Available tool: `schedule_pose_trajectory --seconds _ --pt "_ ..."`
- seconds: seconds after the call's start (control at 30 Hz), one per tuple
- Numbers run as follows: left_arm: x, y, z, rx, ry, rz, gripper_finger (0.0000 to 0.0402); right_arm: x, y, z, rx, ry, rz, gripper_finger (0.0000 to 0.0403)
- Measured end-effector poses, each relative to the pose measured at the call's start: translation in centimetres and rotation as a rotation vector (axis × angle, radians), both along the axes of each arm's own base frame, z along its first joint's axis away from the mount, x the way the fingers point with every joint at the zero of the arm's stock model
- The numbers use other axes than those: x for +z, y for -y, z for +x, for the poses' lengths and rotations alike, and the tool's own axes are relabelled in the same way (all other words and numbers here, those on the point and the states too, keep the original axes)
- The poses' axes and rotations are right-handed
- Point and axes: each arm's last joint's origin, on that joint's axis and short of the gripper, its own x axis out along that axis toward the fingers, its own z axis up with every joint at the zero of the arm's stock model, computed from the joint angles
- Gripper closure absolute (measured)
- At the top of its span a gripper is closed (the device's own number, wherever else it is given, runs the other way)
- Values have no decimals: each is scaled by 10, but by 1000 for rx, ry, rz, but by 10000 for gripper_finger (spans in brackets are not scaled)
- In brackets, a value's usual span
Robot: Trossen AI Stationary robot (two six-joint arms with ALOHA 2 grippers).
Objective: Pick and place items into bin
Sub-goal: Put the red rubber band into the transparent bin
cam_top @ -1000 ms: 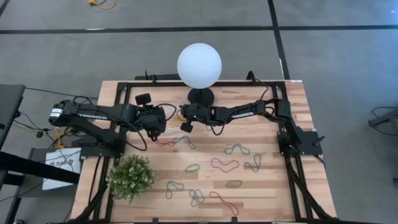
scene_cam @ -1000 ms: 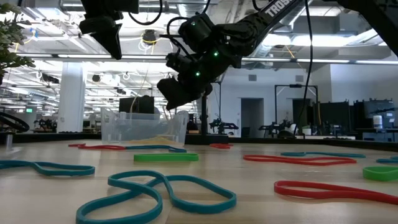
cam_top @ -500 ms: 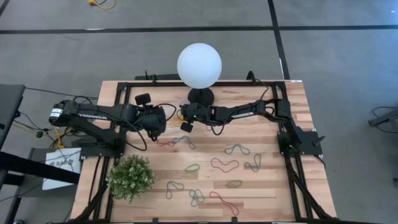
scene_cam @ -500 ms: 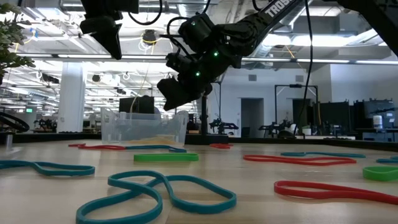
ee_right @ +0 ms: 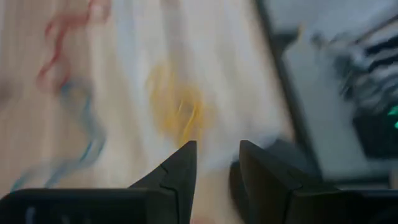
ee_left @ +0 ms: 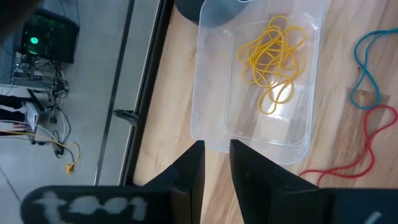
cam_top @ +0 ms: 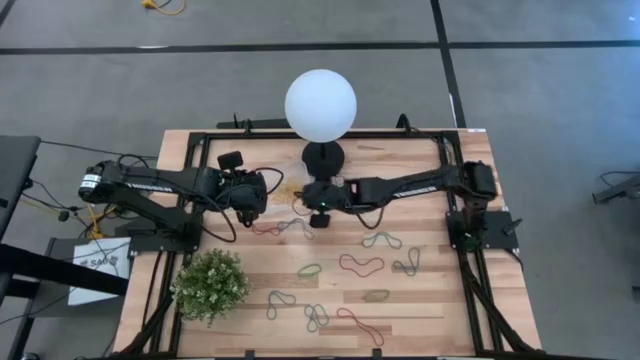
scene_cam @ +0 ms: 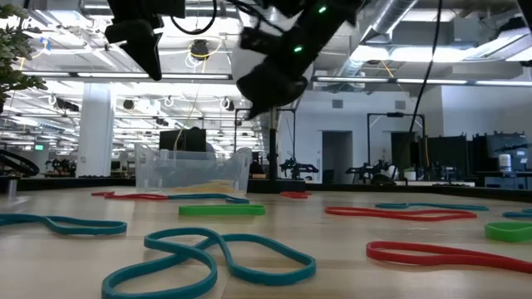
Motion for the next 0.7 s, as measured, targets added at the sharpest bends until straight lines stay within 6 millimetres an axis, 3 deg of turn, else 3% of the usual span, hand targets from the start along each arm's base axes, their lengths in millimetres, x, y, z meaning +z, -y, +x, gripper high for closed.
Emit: schedule_pose_trajectory --seconds 0.13,0.3,0.5,0.7 --pt "0 0 0 -2 1 -19 336 -2 -11 -24 -43 -171 114 287" --pt "0 0 0 -3 1 -20 336 -27 -16 -39 35 -330 235 287" --pt "0 1 0 -3 0 -20 336 -65 -10 -40 123 -429 235 287" --pt "0 1 0 -4 0 -21 336 -80 12 -35 124 -455 214 287"
